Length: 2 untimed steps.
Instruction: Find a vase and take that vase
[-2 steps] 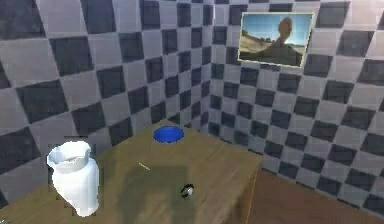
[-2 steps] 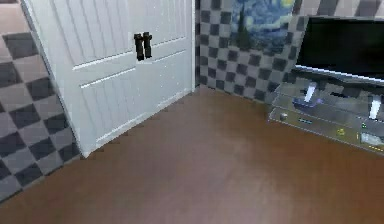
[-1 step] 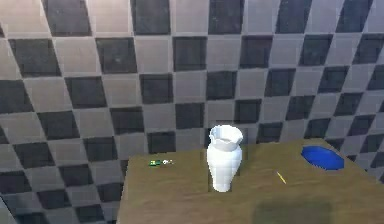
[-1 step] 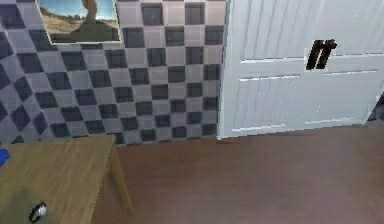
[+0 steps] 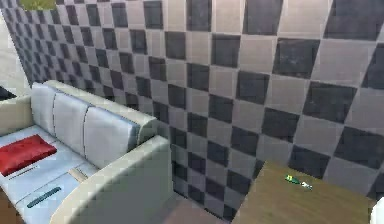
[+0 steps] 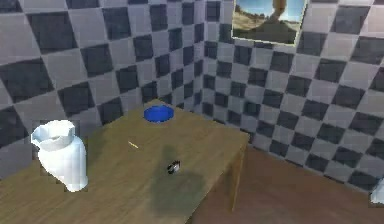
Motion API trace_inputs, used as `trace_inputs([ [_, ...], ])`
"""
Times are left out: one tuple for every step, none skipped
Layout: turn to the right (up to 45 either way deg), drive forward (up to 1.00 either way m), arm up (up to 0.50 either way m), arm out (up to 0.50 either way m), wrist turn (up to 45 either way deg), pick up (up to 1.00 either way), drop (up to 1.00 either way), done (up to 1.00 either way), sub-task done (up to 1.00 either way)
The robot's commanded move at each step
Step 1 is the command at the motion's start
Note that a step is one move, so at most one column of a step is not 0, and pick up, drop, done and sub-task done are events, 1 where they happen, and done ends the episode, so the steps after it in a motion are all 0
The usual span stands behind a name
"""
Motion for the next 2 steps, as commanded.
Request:
trace_inputs([
  [-30.0,0.0,0.0,0.0,0.0,0.0,0.0,0.0,0.0],
  [0.0,0.0,0.5,0.0,0.0,0.0,0.0,0.0,0.0],
])
